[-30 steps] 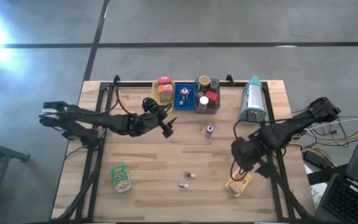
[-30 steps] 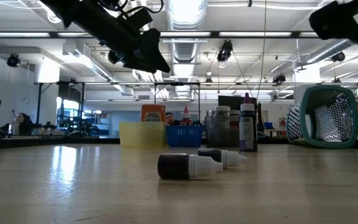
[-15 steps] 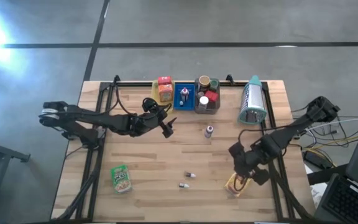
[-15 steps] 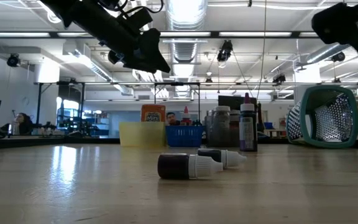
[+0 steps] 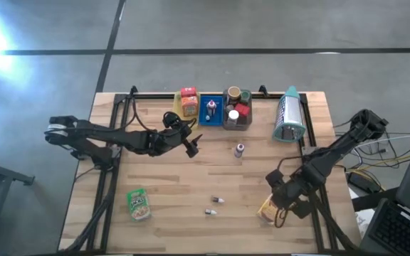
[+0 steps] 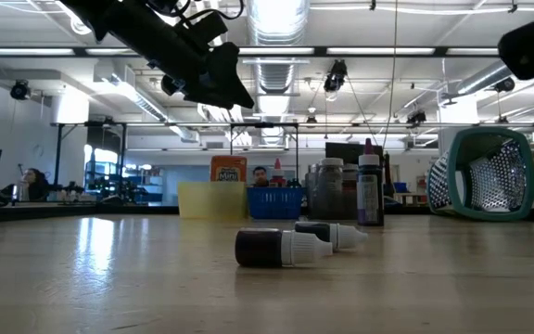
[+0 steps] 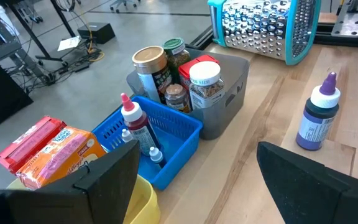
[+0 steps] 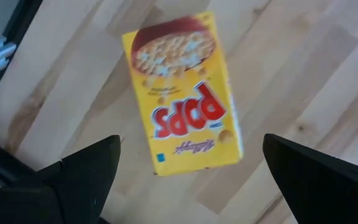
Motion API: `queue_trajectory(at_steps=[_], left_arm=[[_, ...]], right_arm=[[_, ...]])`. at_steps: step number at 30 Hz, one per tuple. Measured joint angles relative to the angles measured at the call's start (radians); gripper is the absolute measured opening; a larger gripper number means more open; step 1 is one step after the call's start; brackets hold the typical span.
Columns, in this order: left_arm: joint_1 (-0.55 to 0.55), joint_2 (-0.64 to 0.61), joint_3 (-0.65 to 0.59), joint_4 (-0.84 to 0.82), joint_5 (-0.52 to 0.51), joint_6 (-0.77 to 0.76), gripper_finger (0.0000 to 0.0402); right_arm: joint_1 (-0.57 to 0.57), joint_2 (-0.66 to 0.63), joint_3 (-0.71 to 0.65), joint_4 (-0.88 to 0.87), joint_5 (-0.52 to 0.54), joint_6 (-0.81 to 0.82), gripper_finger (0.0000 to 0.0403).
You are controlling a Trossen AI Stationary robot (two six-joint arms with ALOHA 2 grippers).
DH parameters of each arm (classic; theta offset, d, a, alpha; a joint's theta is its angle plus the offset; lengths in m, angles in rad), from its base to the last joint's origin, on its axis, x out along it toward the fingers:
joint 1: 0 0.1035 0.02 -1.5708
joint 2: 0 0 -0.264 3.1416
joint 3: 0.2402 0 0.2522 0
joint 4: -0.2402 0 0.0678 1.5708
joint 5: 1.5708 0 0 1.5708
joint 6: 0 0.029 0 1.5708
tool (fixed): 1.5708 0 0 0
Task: Pick & Place Kitchen Items
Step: Put the yellow cereal box into the yellow bin
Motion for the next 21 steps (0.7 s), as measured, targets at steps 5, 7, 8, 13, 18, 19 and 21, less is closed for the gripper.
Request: queue_trajectory(at_steps=[5, 7, 8, 13, 18, 19, 21], left_arm=[[0.0, 0.0, 0.0, 0.0, 0.0, 0.0, 0.0328], [0.0, 0.0, 0.0, 0.0, 0.0, 0.0, 0.0328], [0.0, 0.0, 0.0, 0.0, 0.0, 0.0, 0.0328], [0.0, 0.0, 0.0, 0.0, 0.0, 0.0, 0.0328], [0.0, 0.0, 0.0, 0.0, 0.0, 0.0, 0.0328], [0.0, 0.0, 0.0, 0.0, 0.0, 0.0, 0.0328], [0.0, 0.0, 0.0, 0.0, 0.0, 0.0, 0.0328]], right_arm=[[0.027, 0.0, -0.047, 0.002, 0.061, 0.045, 0.0386], [0.042, 0.0, -0.062, 0.007, 0.084, 0.046, 0.0386], [0.046, 0.0, -0.068, 0.013, 0.083, 0.05, 0.0386], [0.046, 0.002, -0.095, 0.048, 0.081, 0.085, 0.0386], [0.047, 0.002, -0.118, 0.078, 0.078, 0.098, 0.0386], [0.047, 0.004, -0.123, 0.088, 0.079, 0.101, 0.0386], [0.046, 0.014, -0.129, 0.094, 0.079, 0.106, 0.0386]])
